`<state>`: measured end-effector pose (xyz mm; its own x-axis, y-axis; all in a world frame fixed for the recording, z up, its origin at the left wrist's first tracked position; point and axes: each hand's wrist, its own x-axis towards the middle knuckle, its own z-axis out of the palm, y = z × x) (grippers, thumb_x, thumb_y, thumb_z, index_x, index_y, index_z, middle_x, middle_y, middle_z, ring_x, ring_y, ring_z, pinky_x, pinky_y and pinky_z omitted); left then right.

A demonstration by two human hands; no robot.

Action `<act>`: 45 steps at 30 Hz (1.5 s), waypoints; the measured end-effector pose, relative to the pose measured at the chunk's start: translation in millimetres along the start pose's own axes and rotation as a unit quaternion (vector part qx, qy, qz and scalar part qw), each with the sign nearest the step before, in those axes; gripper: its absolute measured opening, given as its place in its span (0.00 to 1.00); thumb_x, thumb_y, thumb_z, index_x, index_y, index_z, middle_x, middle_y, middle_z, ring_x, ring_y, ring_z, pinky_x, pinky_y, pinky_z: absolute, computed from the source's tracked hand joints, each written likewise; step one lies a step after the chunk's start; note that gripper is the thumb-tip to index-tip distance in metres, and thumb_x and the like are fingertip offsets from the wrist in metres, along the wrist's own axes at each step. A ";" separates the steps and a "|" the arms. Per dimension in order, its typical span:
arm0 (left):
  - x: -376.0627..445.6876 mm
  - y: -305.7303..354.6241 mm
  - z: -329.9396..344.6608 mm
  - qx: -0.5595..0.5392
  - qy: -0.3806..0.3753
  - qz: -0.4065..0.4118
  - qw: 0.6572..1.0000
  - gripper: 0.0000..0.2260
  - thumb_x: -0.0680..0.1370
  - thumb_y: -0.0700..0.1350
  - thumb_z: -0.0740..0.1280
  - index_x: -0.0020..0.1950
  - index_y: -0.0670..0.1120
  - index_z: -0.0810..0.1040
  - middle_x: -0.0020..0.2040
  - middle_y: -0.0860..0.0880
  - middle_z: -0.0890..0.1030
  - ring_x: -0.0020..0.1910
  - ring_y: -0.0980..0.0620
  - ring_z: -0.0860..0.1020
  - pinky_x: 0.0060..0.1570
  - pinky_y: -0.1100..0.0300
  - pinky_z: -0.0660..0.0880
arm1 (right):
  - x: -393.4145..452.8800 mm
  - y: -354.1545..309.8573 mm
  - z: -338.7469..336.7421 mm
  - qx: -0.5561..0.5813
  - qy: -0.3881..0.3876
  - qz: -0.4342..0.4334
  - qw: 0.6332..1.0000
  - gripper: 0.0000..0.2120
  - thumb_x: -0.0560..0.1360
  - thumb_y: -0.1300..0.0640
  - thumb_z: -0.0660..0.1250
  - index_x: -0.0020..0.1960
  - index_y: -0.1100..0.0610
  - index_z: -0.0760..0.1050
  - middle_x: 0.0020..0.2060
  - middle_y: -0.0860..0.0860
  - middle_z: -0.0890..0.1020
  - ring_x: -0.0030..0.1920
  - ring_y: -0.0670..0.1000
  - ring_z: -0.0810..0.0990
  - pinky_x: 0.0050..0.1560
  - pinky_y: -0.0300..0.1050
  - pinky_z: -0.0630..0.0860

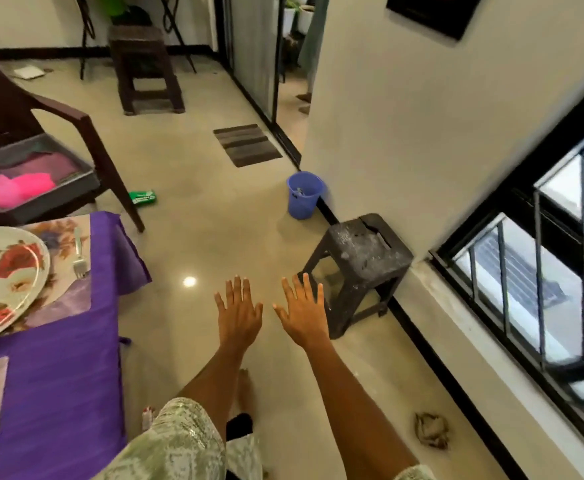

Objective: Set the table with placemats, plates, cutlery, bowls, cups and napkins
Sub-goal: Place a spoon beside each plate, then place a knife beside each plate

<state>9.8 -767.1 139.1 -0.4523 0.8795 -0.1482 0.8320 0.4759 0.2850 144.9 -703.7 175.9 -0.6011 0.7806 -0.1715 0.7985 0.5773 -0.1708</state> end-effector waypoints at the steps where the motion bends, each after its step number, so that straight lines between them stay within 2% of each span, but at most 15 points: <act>1: 17.7 -1.4 0.1 -0.002 0.000 -0.004 1.000 0.31 0.79 0.58 0.42 0.77 0.40 0.52 0.77 0.42 0.52 0.77 0.42 0.48 0.72 0.43 0.40 | 19.0 3.8 0.8 0.002 -0.003 -0.004 1.000 0.37 0.74 0.36 0.34 0.77 0.52 0.51 0.77 0.55 0.54 0.77 0.58 0.48 0.73 0.62 0.42; 5: 94.1 -18.0 4.1 -0.045 -0.006 -0.056 0.997 0.36 0.76 0.61 0.39 0.75 0.37 0.56 0.76 0.40 0.58 0.75 0.41 0.55 0.71 0.42 0.48 | 103.2 10.9 7.2 -0.006 -0.035 -0.003 0.999 0.31 0.78 0.38 0.44 0.73 0.54 0.64 0.71 0.56 0.69 0.72 0.60 0.65 0.68 0.66 0.61; 6: 114.2 -23.7 -0.4 -0.062 -0.007 -0.071 0.996 0.37 0.75 0.61 0.38 0.75 0.37 0.53 0.76 0.40 0.55 0.76 0.41 0.52 0.72 0.42 0.47 | 126.8 7.9 4.3 0.005 -0.048 -0.005 0.999 0.33 0.77 0.37 0.41 0.74 0.54 0.62 0.72 0.56 0.67 0.73 0.60 0.63 0.69 0.66 0.59; 8: 153.5 -36.4 -10.9 -0.089 -0.018 -0.104 0.990 0.38 0.74 0.63 0.35 0.77 0.39 0.46 0.78 0.42 0.49 0.77 0.44 0.46 0.73 0.45 0.43 | 174.1 -3.3 -4.9 0.016 -0.057 -0.039 0.998 0.41 0.72 0.34 0.29 0.77 0.54 0.51 0.76 0.54 0.56 0.77 0.58 0.51 0.73 0.62 0.48; 9: 174.7 -42.1 -18.0 -0.105 -0.019 -0.128 0.986 0.36 0.76 0.63 0.37 0.77 0.40 0.45 0.78 0.42 0.47 0.77 0.45 0.45 0.73 0.46 0.42 | 198.8 -11.0 -9.6 0.021 -0.069 -0.049 0.996 0.42 0.70 0.34 0.27 0.78 0.53 0.46 0.77 0.53 0.51 0.77 0.56 0.47 0.74 0.59 0.44; 10: 197.3 -47.7 -26.0 -0.126 -0.010 -0.156 0.980 0.33 0.80 0.60 0.42 0.77 0.40 0.45 0.78 0.42 0.48 0.77 0.45 0.46 0.74 0.47 0.43 | 225.5 -19.9 -15.2 0.025 -0.073 -0.059 0.995 0.40 0.71 0.35 0.29 0.78 0.52 0.44 0.78 0.52 0.49 0.77 0.55 0.45 0.74 0.58 0.42; 12: 233.2 -57.0 -46.4 -0.192 0.025 -0.224 0.955 0.28 0.82 0.53 0.51 0.76 0.39 0.50 0.77 0.41 0.55 0.76 0.44 0.52 0.74 0.47 0.49 | 268.1 -39.1 -26.7 0.058 -0.070 -0.060 0.994 0.31 0.79 0.39 0.39 0.78 0.52 0.44 0.78 0.52 0.50 0.77 0.53 0.45 0.74 0.56 0.43; 15: 282.3 -82.8 -72.4 -0.263 0.071 -0.286 0.919 0.26 0.82 0.52 0.53 0.76 0.39 0.53 0.75 0.41 0.60 0.74 0.43 0.57 0.73 0.49 0.53 | 332.9 -76.4 -38.9 0.089 -0.075 -0.085 0.990 0.29 0.82 0.45 0.50 0.78 0.53 0.45 0.77 0.53 0.53 0.77 0.53 0.49 0.74 0.54 0.48; 18: 328.1 -112.5 -96.4 -0.292 0.097 -0.319 0.896 0.25 0.82 0.51 0.53 0.76 0.41 0.55 0.74 0.41 0.62 0.73 0.43 0.61 0.71 0.51 0.56 | 393.8 -112.8 -49.2 0.089 -0.080 -0.133 0.984 0.29 0.82 0.46 0.51 0.78 0.53 0.45 0.76 0.54 0.56 0.76 0.53 0.52 0.74 0.53 0.51; 24: 414.9 -170.0 -114.9 -0.294 0.146 -0.384 0.863 0.23 0.83 0.51 0.52 0.76 0.43 0.57 0.75 0.43 0.61 0.74 0.44 0.60 0.72 0.50 0.57 | 516.5 -172.7 -49.5 0.060 -0.106 -0.231 0.965 0.28 0.82 0.45 0.49 0.78 0.52 0.46 0.77 0.52 0.54 0.77 0.52 0.49 0.75 0.53 0.48; 29: 495.1 -199.1 -135.5 -0.324 0.198 -0.460 0.803 0.22 0.83 0.50 0.53 0.75 0.44 0.60 0.74 0.44 0.64 0.72 0.45 0.63 0.71 0.51 0.60 | 613.0 -203.1 -58.5 0.057 -0.139 -0.292 0.945 0.27 0.82 0.44 0.47 0.78 0.51 0.47 0.77 0.49 0.53 0.77 0.50 0.48 0.75 0.50 0.45; 32: 535.3 -218.8 -156.3 -0.351 0.243 -0.494 0.757 0.21 0.83 0.50 0.53 0.74 0.44 0.61 0.73 0.44 0.65 0.71 0.46 0.65 0.70 0.52 0.62 | 665.1 -230.6 -65.0 0.048 -0.159 -0.340 0.926 0.31 0.79 0.37 0.41 0.78 0.50 0.47 0.77 0.48 0.53 0.77 0.50 0.48 0.75 0.49 0.44; 38: 575.3 -273.8 -187.3 -0.400 0.334 -0.540 0.661 0.21 0.82 0.51 0.54 0.73 0.45 0.63 0.71 0.44 0.67 0.70 0.45 0.66 0.70 0.49 0.63 | 733.2 -301.6 -66.2 0.092 -0.191 -0.386 0.898 0.27 0.81 0.44 0.52 0.77 0.51 0.52 0.76 0.50 0.57 0.76 0.51 0.53 0.75 0.49 0.50; 41: 583.8 -310.8 -194.3 -0.392 0.345 -0.563 0.640 0.21 0.82 0.51 0.53 0.74 0.44 0.62 0.72 0.43 0.67 0.71 0.44 0.65 0.70 0.49 0.61 | 754.5 -339.0 -56.6 0.096 -0.202 -0.413 0.883 0.27 0.81 0.43 0.52 0.76 0.52 0.54 0.75 0.51 0.60 0.76 0.52 0.56 0.75 0.50 0.54; 45: 597.6 -369.2 -201.1 -0.398 0.350 -0.584 0.615 0.20 0.82 0.51 0.54 0.73 0.45 0.64 0.71 0.44 0.68 0.71 0.44 0.65 0.71 0.50 0.59 | 780.7 -393.5 -39.3 0.066 -0.224 -0.460 0.857 0.27 0.80 0.42 0.50 0.76 0.51 0.54 0.74 0.50 0.61 0.75 0.51 0.57 0.75 0.52 0.53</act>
<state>-632.2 -418.3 135.8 -0.8516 -0.4090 -0.3279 -0.4861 0.3819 0.7860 -637.2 -312.1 147.4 -0.9503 -0.1779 -0.2556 -0.0132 0.8432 -0.5375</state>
